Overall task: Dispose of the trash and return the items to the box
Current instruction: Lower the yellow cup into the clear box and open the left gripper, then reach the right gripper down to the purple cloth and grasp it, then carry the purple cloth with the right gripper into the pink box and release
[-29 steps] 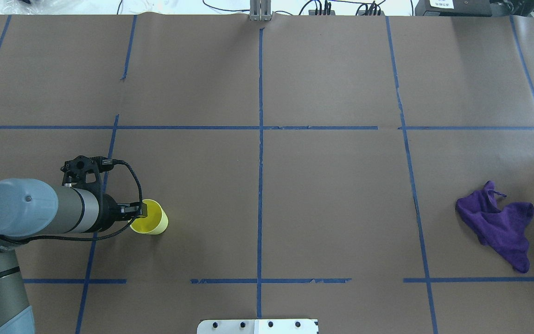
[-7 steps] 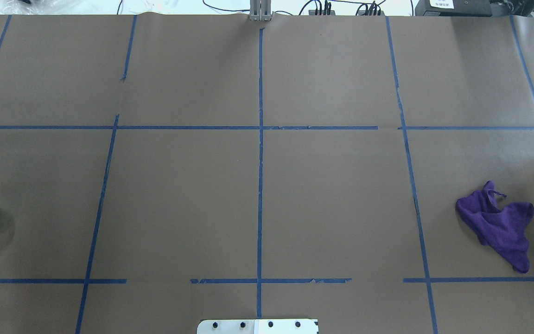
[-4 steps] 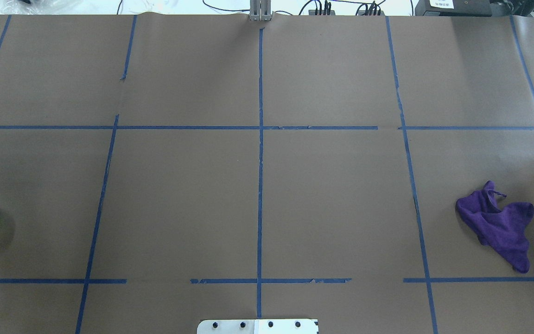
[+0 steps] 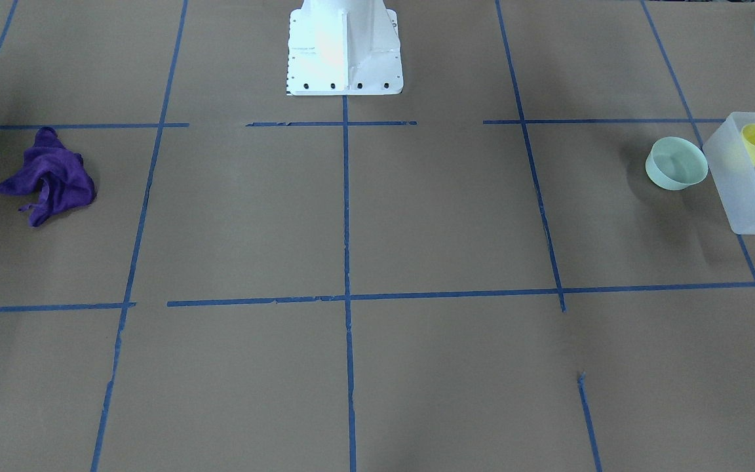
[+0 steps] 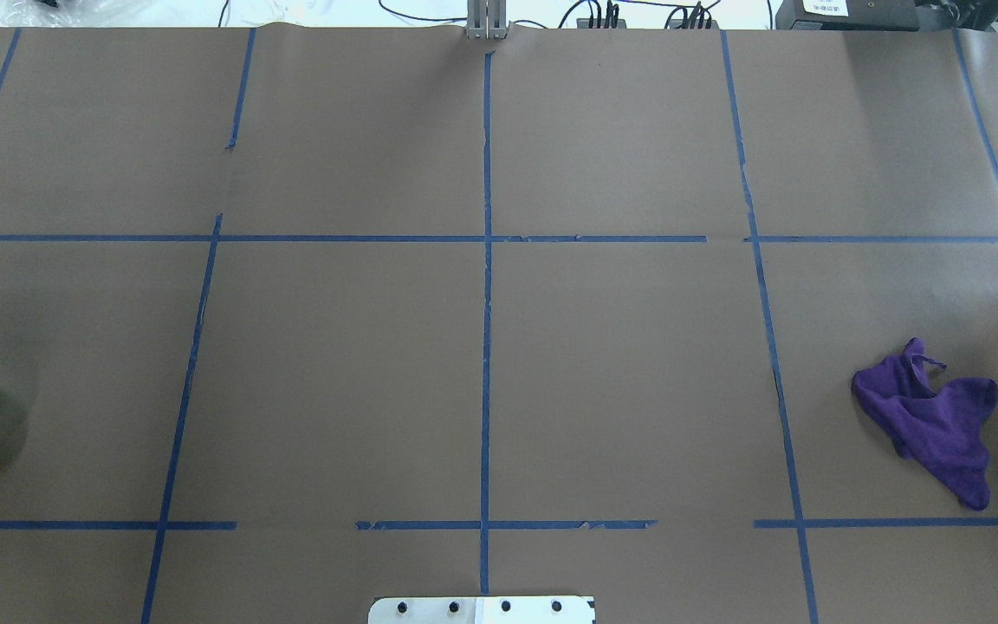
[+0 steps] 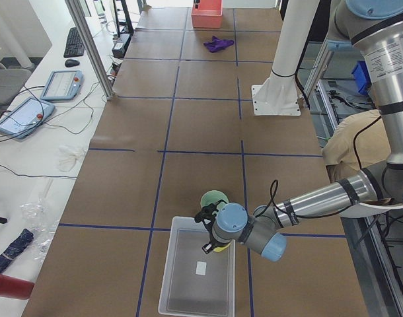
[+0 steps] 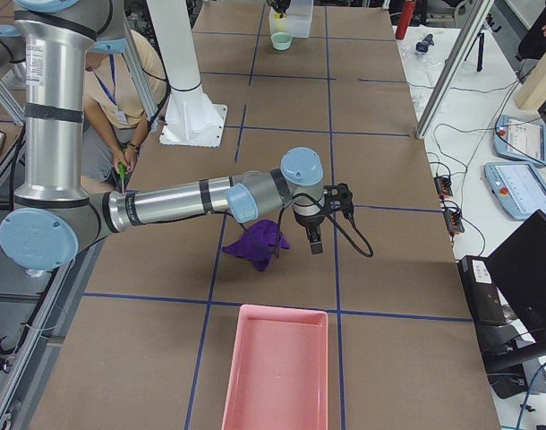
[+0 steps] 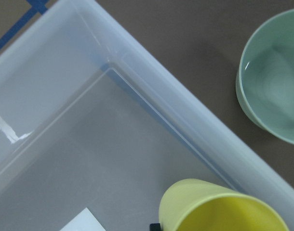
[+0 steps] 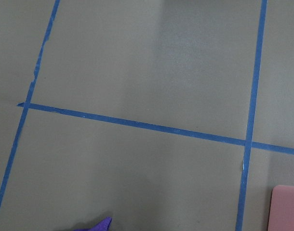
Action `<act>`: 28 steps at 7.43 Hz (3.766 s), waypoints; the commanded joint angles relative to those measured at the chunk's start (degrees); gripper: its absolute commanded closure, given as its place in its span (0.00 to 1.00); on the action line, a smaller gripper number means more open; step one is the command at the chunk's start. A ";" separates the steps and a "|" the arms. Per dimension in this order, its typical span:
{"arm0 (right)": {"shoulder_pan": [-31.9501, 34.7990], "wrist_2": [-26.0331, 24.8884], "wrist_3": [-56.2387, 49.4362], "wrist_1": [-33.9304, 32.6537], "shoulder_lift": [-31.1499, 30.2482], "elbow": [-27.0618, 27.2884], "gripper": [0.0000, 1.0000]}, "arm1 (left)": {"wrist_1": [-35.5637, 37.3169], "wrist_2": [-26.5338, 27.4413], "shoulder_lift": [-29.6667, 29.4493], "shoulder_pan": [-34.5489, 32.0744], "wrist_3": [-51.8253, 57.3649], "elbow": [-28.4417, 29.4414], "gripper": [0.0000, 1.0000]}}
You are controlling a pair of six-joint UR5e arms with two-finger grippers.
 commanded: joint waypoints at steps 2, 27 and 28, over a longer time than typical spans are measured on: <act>-0.09 0.17 0.09 4.90 -0.11 0.05 0.00 | -1.57 0.05 -0.14 0.04 -0.51 -0.45 0.00; -4.83 -15.14 -21.15 13.09 -14.01 1.02 1.00 | 39.30 0.84 -15.61 -14.11 -5.52 -25.16 0.00; 4.39 -14.07 -34.06 5.11 -11.21 -0.99 1.00 | 39.30 0.84 -15.70 -14.11 -5.52 -25.16 0.00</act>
